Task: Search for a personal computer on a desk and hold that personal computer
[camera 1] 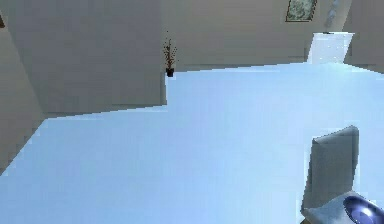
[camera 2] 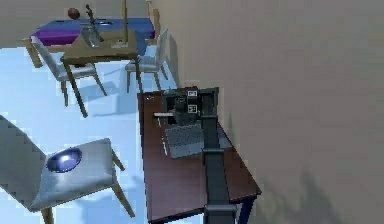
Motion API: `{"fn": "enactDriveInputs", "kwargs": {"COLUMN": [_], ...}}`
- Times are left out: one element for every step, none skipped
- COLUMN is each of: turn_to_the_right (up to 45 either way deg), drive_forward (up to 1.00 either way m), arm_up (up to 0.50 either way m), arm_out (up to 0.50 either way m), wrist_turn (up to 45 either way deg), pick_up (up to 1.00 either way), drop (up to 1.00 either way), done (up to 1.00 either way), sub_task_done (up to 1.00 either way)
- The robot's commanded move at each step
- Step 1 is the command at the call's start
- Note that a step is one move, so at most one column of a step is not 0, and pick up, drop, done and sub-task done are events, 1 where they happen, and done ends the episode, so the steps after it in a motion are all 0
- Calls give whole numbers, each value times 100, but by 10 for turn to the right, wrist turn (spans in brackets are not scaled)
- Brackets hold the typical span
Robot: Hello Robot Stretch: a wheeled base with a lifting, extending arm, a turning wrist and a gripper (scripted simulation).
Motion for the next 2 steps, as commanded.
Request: {"fn": "enactDriveInputs", "kwargs": {"turn_to_the_right": [0, 0], "drive_forward": [0, 0], "arm_up": [-30, 0], "arm_out": [0, 0], "wrist_turn": [0, 0], "pick_up": [0, 100], "drop": [0, 0], "done": [0, 0], "sub_task_done": [0, 0]}}
